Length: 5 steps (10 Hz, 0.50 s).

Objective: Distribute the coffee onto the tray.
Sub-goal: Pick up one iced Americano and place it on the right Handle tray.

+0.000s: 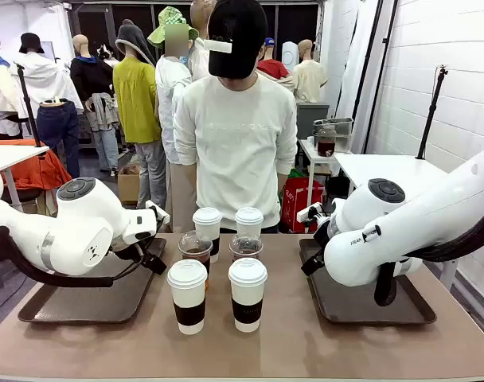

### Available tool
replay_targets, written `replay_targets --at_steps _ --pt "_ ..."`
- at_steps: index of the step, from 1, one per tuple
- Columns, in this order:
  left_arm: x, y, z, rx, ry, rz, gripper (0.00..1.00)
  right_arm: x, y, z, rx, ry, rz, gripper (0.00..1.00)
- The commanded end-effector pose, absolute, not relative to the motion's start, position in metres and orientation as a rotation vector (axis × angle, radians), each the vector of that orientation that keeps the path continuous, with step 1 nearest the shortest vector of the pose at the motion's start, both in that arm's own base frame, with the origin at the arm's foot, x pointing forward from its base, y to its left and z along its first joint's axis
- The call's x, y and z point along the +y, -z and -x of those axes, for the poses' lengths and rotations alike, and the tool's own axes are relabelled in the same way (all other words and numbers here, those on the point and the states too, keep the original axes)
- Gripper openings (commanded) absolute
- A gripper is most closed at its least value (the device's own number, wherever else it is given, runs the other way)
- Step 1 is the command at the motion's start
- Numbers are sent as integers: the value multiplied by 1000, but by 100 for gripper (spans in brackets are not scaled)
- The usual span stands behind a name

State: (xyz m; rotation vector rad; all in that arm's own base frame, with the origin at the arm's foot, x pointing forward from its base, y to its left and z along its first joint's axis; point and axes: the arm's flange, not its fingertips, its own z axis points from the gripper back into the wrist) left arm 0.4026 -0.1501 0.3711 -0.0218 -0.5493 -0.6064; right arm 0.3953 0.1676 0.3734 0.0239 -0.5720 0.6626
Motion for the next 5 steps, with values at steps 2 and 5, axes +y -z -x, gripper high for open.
replay_targets --at_steps 2,5 --pt "-150 -371 -403 -550 607 22 100 168 -373 -395 -572 -663 -24 100" --pt "-150 -371 -403 -550 607 22 100 168 -373 -395 -572 -663 -24 100"
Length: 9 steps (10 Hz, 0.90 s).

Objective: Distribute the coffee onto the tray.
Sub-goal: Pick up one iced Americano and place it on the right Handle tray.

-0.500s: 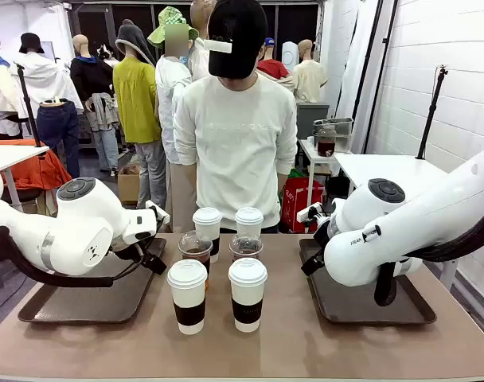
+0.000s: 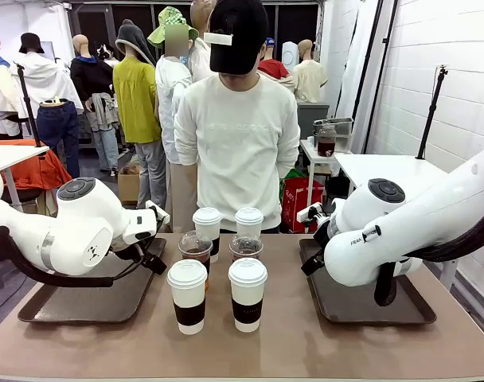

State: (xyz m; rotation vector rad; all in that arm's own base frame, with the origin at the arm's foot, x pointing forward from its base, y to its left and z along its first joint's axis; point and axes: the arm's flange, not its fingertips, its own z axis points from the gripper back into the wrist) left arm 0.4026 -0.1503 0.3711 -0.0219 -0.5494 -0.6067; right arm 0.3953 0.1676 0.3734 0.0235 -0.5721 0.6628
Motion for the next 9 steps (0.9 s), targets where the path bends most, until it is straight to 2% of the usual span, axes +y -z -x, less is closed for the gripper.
replay_targets --at_steps 1,9 --pt "-150 -371 -403 -550 607 22 100 168 -373 -395 -572 -663 -24 100" --pt "-150 -371 -403 -550 607 22 100 168 -373 -395 -572 -663 -24 100"
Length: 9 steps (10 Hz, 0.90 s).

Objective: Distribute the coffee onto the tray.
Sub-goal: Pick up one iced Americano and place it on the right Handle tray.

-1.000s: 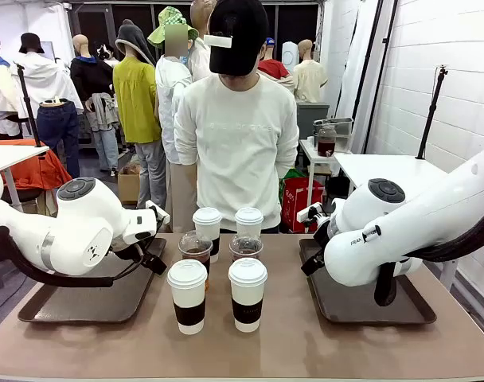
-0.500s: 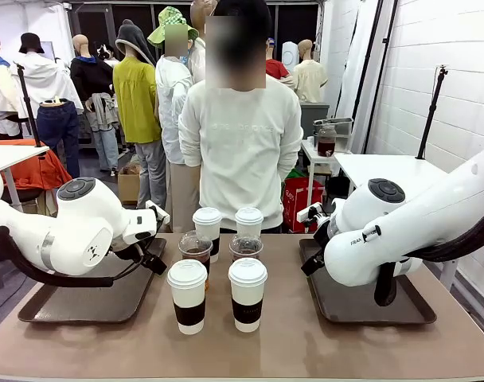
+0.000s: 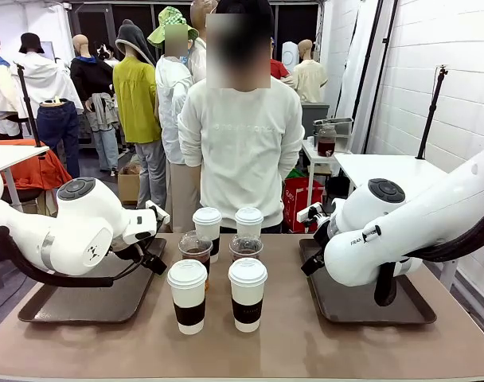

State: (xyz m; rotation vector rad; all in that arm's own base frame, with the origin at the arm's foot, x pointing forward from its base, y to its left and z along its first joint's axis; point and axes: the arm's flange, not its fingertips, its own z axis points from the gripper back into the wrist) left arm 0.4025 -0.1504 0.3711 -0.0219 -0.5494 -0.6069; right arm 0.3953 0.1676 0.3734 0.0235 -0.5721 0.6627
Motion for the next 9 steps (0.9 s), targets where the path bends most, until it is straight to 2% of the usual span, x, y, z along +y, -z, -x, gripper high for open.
replay_targets --at_steps 1,3,9 --pt "-150 -371 -403 -550 607 22 100 168 -373 -395 -572 -663 -24 100" --pt "-148 -381 -406 -551 590 1 100 165 -383 -399 -570 -663 -38 100" --pt "-151 -478 -395 -593 615 -14 100 160 -481 -395 -617 -711 -95 100"
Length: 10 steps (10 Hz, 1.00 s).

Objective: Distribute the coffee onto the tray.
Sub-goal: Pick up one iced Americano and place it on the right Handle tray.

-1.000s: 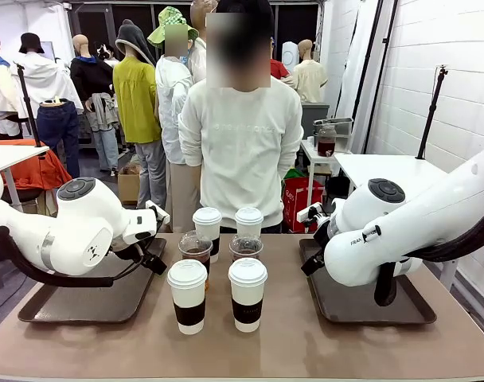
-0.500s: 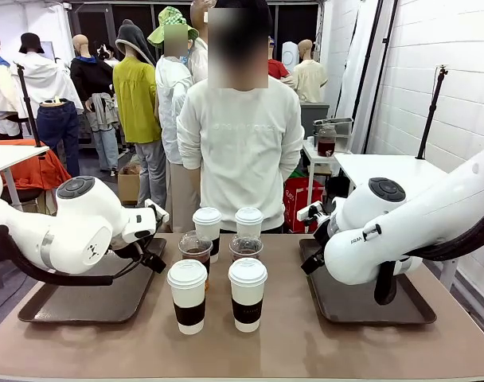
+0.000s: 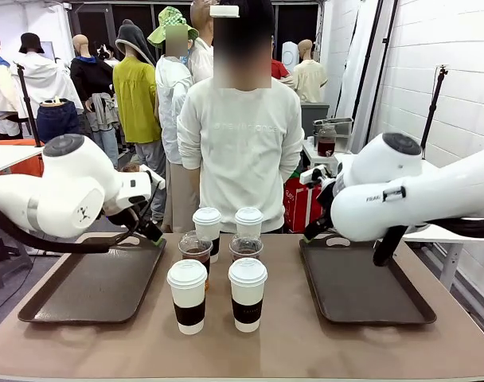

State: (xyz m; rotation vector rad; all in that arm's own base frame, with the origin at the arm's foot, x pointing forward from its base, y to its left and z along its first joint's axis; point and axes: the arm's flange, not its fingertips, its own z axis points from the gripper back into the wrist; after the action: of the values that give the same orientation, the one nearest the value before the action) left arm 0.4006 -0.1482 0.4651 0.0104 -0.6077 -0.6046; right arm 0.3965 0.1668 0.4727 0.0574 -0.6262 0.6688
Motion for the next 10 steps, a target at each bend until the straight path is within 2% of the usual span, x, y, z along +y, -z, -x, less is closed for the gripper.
replay_targets --at_steps 1,6,10 --pt "-149 -493 -391 -599 617 -4 100 160 -496 -391 -624 -734 -108 100" --pt "-138 -519 -388 -591 628 -25 100 148 -521 -391 -621 -805 -178 100" --pt "-115 -543 -370 -700 803 140 100 134 -540 -378 -697 -897 -308 100"
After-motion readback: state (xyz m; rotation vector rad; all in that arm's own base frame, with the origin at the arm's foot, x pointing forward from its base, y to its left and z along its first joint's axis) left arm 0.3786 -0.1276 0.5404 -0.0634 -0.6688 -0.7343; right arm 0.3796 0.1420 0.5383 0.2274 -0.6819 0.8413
